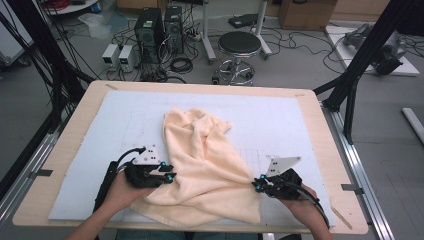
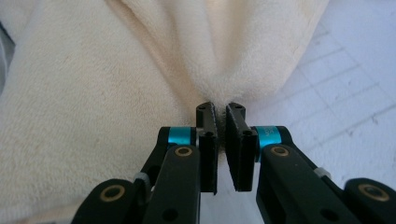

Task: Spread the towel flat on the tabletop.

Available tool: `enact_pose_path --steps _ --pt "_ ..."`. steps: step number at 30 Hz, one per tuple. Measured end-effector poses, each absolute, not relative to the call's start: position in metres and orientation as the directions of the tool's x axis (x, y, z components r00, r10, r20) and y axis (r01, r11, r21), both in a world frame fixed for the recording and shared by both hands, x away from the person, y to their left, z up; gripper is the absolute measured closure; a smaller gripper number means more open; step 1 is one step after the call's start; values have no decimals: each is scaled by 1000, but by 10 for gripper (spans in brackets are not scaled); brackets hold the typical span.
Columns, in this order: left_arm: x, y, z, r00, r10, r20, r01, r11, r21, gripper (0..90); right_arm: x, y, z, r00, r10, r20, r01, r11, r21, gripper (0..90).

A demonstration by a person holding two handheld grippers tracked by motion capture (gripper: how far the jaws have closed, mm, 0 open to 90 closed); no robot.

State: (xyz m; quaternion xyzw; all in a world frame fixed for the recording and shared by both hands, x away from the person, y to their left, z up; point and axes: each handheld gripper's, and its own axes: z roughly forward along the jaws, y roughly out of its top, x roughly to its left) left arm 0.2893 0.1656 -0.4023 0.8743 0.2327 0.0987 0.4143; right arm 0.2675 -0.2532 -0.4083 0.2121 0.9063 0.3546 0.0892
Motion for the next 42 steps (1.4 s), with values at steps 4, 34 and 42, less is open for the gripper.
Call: enact_pose_path --steps 4,34,42 --pt "300 174 -404 846 533 -24 354 -528 772 682 271 -254 -395 -890 453 -43 286 631 721 706" --pt "328 158 -433 861 508 -38 386 -602 699 860 355 -182 -432 -915 402 32 325 687 650 829" --pt "323 171 -424 851 524 -30 381 -579 721 890 351 -191 -427 -906 423 30 340 682 648 857"
